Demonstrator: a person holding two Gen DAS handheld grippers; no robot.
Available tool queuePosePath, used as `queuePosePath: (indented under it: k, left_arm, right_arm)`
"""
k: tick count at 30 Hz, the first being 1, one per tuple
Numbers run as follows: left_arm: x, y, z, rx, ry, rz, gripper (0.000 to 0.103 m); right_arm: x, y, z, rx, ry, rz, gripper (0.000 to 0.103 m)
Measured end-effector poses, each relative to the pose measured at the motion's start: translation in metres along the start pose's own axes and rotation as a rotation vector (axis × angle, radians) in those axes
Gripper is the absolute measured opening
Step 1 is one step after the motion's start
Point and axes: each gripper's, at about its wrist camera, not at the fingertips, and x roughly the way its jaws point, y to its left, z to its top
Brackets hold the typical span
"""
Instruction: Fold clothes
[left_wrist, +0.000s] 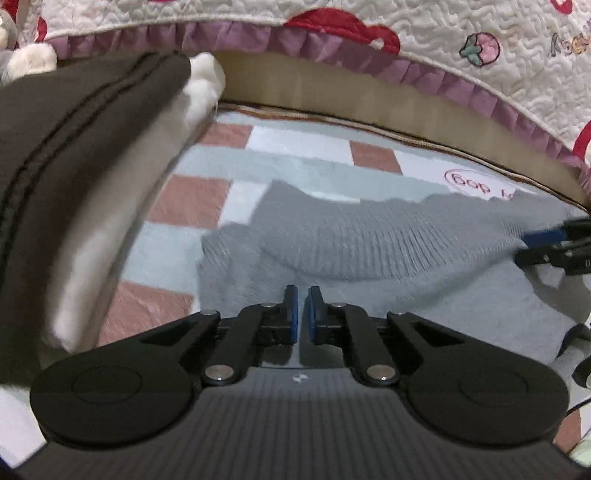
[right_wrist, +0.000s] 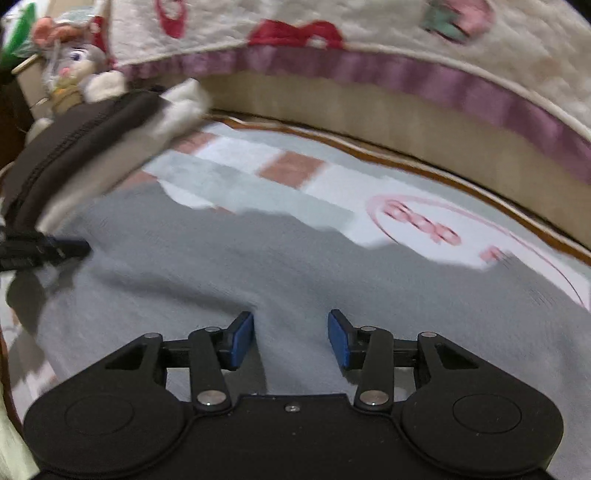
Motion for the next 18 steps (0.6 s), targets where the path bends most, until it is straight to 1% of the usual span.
queuePosePath:
  k: [2, 5, 7, 8, 9, 10, 11, 12, 13, 14, 16, 18]
  left_arm:
    - [0.002, 0.012, 0.001, -0.039, -0.011, 0.007, 0.007]
    - [0.005, 0.023, 0.0, -0.063, -0.012, 0.005, 0.005]
    - [0.005, 0.023, 0.001, -0.07, -0.025, -0.002, 0.005]
    - [0.005, 0.021, 0.0, -0.065, -0.036, -0.006, 0.006]
    - [0.002, 0.015, 0.0, -0.04, -0.054, -0.007, 0.006]
    - [-0.004, 0.007, 0.0, -0.002, -0.079, -0.014, 0.008]
    - [-0.01, -0.004, 0.001, 0.04, -0.105, -0.02, 0.008]
    - [-0.018, -0.015, 0.0, 0.094, -0.132, -0.01, 0.008]
    - [-0.027, -0.03, -0.001, 0.164, -0.147, 0.01, 0.008]
    - [-0.031, -0.04, -0.002, 0.183, -0.147, -0.011, 0.008]
    - [-0.038, -0.058, -0.004, 0.2, -0.14, -0.07, 0.011]
    - [-0.034, -0.074, -0.009, 0.191, -0.1, -0.14, 0.016]
  right_arm:
    - [-0.012, -0.025, -0.011, 0.075, 0.006, -0.008, 0.046]
    - [-0.027, -0.06, -0.028, 0.209, -0.006, -0.075, 0.043]
    - [-0.038, -0.084, -0.041, 0.292, -0.017, -0.114, 0.013]
    - [-0.043, -0.093, -0.045, 0.337, -0.027, -0.114, 0.008]
    - [-0.05, -0.1, -0.048, 0.386, -0.045, -0.106, 0.005]
    - [-0.057, -0.107, -0.052, 0.435, -0.063, -0.098, 0.02]
    - [-0.066, -0.112, -0.055, 0.479, -0.09, -0.117, 0.037]
    - [-0.076, -0.113, -0.06, 0.511, -0.126, -0.146, 0.059]
    - [-0.085, -0.114, -0.065, 0.537, -0.161, -0.156, 0.06]
    - [-0.093, -0.117, -0.072, 0.574, -0.185, -0.149, 0.06]
    - [-0.103, -0.125, -0.088, 0.661, -0.203, -0.113, 0.06]
    - [-0.111, -0.127, -0.103, 0.714, -0.212, -0.117, 0.06]
